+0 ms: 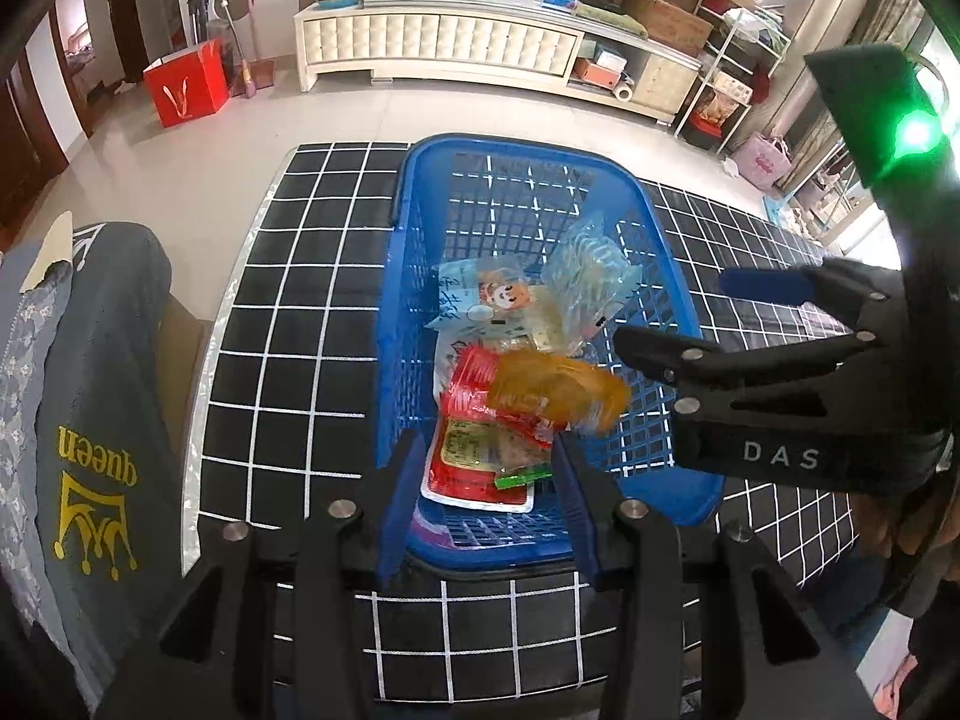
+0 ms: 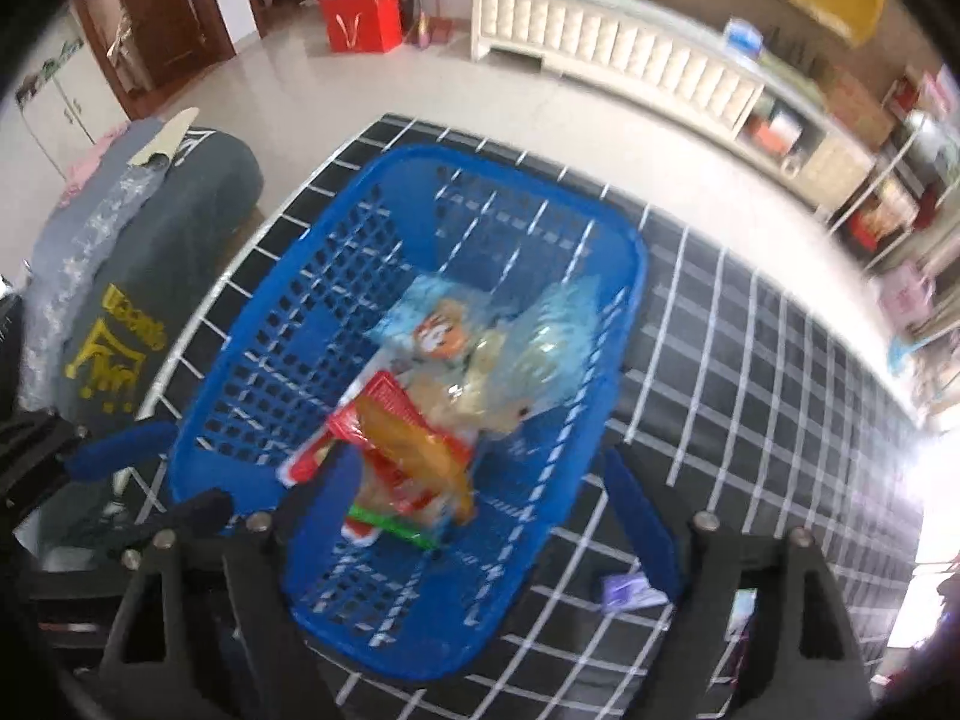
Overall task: Organize snacks
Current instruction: 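Lower the orange pack into the basket and open the right tool, then withdraw both tools from the basket toward the remaining snacks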
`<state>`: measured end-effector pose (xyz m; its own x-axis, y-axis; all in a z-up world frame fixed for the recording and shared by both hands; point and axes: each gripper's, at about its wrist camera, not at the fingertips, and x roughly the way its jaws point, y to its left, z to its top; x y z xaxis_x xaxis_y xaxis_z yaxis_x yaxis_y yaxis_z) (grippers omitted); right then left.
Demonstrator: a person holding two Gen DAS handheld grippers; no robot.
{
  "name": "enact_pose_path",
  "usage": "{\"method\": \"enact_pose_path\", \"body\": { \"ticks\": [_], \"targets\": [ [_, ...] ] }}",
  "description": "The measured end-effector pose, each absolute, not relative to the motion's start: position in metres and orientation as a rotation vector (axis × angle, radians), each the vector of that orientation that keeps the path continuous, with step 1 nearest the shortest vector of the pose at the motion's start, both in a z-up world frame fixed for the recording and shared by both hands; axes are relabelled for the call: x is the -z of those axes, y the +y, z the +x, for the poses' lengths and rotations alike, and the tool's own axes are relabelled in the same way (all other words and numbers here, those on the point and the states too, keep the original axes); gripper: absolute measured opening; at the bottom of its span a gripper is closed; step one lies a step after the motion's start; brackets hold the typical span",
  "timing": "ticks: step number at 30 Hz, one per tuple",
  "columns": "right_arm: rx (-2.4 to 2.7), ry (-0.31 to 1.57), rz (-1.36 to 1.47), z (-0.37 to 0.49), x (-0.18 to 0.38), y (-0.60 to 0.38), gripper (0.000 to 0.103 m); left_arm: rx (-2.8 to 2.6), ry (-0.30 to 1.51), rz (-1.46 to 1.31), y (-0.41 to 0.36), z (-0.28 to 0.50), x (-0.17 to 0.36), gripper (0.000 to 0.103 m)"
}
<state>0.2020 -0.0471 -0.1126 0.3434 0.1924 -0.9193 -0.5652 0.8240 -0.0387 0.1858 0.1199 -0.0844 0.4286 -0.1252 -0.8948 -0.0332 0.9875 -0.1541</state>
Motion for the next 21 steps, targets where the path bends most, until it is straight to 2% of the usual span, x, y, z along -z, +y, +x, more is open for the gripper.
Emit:
{"method": "enact_pose_path", "body": {
  "ticks": [20,21],
  "targets": [
    [-0.468,1.12,-0.236,0.197,0.084,-0.145,0.089,0.085,1.09,-0.096,0.059,0.186,0.061,0.041],
    [-0.46,1.118,-0.231,0.197,0.082,-0.152,0.089,0.09,1.087,-0.092,0.054,0.187,0.06,0.044]
  ]
}}
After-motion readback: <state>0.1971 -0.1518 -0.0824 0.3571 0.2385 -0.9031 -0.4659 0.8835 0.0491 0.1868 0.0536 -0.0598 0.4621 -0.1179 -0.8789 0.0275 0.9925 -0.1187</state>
